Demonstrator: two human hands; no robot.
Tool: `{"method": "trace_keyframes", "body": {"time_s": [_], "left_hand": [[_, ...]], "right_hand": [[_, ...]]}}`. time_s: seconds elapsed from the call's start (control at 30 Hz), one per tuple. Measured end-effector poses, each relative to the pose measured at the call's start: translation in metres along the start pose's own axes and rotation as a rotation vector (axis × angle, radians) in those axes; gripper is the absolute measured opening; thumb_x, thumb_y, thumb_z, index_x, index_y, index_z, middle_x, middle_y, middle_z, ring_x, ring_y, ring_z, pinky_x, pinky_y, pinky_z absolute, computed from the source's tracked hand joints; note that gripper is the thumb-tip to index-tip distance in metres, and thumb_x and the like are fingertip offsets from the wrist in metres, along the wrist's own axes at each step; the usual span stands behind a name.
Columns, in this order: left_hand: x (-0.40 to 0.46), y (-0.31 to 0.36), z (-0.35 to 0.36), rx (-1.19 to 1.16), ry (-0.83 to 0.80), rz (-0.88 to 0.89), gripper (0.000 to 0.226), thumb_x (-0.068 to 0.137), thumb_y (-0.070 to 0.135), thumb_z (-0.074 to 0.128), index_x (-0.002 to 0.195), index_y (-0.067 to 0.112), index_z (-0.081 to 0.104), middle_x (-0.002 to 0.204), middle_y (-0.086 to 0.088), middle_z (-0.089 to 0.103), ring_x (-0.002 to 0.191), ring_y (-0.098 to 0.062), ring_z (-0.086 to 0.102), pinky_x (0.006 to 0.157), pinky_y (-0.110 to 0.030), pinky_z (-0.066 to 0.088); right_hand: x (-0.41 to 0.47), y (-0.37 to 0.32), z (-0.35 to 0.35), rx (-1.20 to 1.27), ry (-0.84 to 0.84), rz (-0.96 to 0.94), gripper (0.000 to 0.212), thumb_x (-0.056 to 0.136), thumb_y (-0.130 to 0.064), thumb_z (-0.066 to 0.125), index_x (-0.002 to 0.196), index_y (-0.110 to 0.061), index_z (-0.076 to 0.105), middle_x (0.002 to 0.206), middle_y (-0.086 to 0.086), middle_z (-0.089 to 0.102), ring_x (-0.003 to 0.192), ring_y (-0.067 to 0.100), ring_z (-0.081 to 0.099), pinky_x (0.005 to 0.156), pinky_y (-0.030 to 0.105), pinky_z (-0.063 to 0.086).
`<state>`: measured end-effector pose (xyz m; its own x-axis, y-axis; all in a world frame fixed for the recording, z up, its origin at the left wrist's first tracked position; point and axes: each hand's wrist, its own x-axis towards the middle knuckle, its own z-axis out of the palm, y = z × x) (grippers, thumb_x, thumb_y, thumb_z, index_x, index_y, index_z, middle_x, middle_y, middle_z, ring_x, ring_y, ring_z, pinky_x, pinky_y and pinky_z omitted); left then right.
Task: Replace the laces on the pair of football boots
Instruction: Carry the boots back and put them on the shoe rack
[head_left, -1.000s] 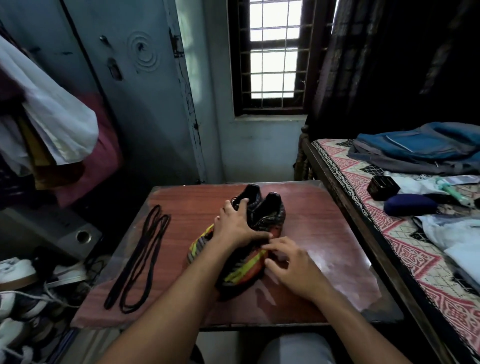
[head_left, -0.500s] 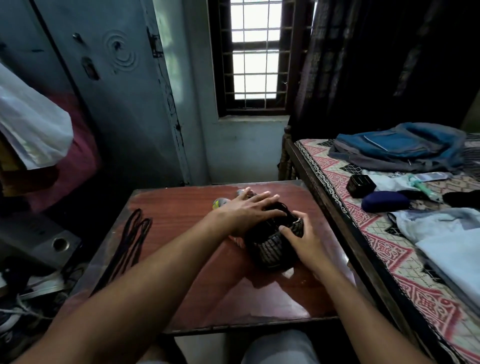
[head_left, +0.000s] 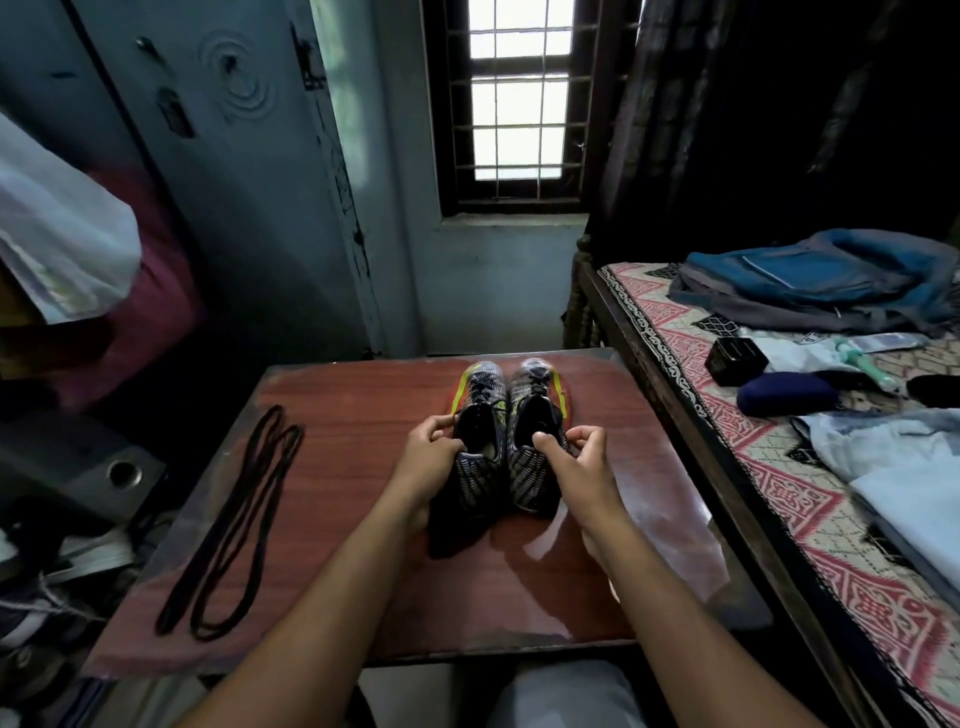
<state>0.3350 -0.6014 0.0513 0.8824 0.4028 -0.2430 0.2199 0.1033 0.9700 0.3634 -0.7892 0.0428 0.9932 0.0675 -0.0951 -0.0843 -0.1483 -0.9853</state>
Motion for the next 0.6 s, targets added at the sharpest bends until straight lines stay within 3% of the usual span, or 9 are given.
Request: {"method": "trace_keyframes", "body": {"time_s": [0.07,0.2,0.27,0.37,0.47,0.53,0.6], "left_hand": [[0.014,0.01,0.001,0.015,0.008,0.005,0.034,0.09,-0.012,0.051,0.109,0.015,0.063,0.115,-0.016,0.066,0.074,-0.016,0.062,0.053,-0.019,0.052],[0.048,0.029,0.007,0.019,0.01,0.141,0.05,0.087,-0.021,0.046,0.124,0.009,0.061,0.113,-0.009,0.063,0.064,0.0,0.067,0.052,-0.017,0.053],[0.074,0.034,0.005,-0.016,0.005,0.229,0.06,0.082,-0.025,0.044,0.125,0.013,0.061,0.117,-0.005,0.063,0.074,0.004,0.07,0.058,-0.024,0.058],[0.124,0.031,-0.002,-0.006,-0.029,0.349,0.074,0.075,-0.028,0.043,0.122,0.027,0.061,0.125,-0.007,0.063,0.102,-0.015,0.067,0.079,-0.041,0.06],[0.165,0.034,-0.013,0.179,-0.077,0.351,0.09,0.078,-0.012,0.051,0.14,0.053,0.049,0.131,-0.01,0.055,0.119,-0.027,0.06,0.1,-0.053,0.053],[0.163,0.04,-0.015,0.315,-0.108,0.342,0.088,0.08,0.0,0.058,0.144,0.057,0.043,0.131,-0.009,0.053,0.119,-0.023,0.056,0.109,-0.038,0.047],[0.158,0.047,-0.016,0.397,-0.086,0.295,0.076,0.083,0.002,0.064,0.139,0.051,0.051,0.127,-0.007,0.049,0.111,-0.009,0.054,0.098,-0.008,0.039]], "right_hand": [[0.017,-0.004,0.005,0.008,-0.001,0.004,0.049,0.088,-0.045,0.074,0.118,-0.022,0.043,0.114,0.0,0.059,0.103,0.017,0.061,0.09,0.041,0.053],[0.057,-0.012,0.024,0.046,0.011,-0.064,0.048,0.088,-0.031,0.076,0.122,-0.026,0.042,0.114,-0.009,0.059,0.099,0.007,0.06,0.081,0.029,0.051],[0.079,-0.014,0.035,0.082,0.001,-0.113,0.056,0.083,-0.03,0.077,0.128,-0.03,0.043,0.116,-0.013,0.06,0.102,0.001,0.06,0.086,0.027,0.052],[0.116,-0.014,0.054,0.113,-0.013,-0.18,0.064,0.079,-0.026,0.075,0.134,-0.035,0.045,0.125,-0.017,0.06,0.11,-0.008,0.06,0.097,0.028,0.051],[0.151,-0.018,0.071,0.061,-0.005,-0.244,0.073,0.08,-0.026,0.07,0.144,-0.04,0.038,0.137,-0.027,0.046,0.127,-0.015,0.044,0.109,0.025,0.039],[0.152,-0.022,0.073,-0.031,-0.005,-0.244,0.078,0.074,-0.038,0.065,0.146,-0.045,0.036,0.144,-0.022,0.044,0.139,-0.005,0.037,0.116,0.031,0.034],[0.15,-0.024,0.074,-0.111,-0.033,-0.177,0.081,0.07,-0.044,0.06,0.147,-0.045,0.036,0.149,-0.014,0.043,0.144,0.004,0.035,0.12,0.036,0.032]]}}
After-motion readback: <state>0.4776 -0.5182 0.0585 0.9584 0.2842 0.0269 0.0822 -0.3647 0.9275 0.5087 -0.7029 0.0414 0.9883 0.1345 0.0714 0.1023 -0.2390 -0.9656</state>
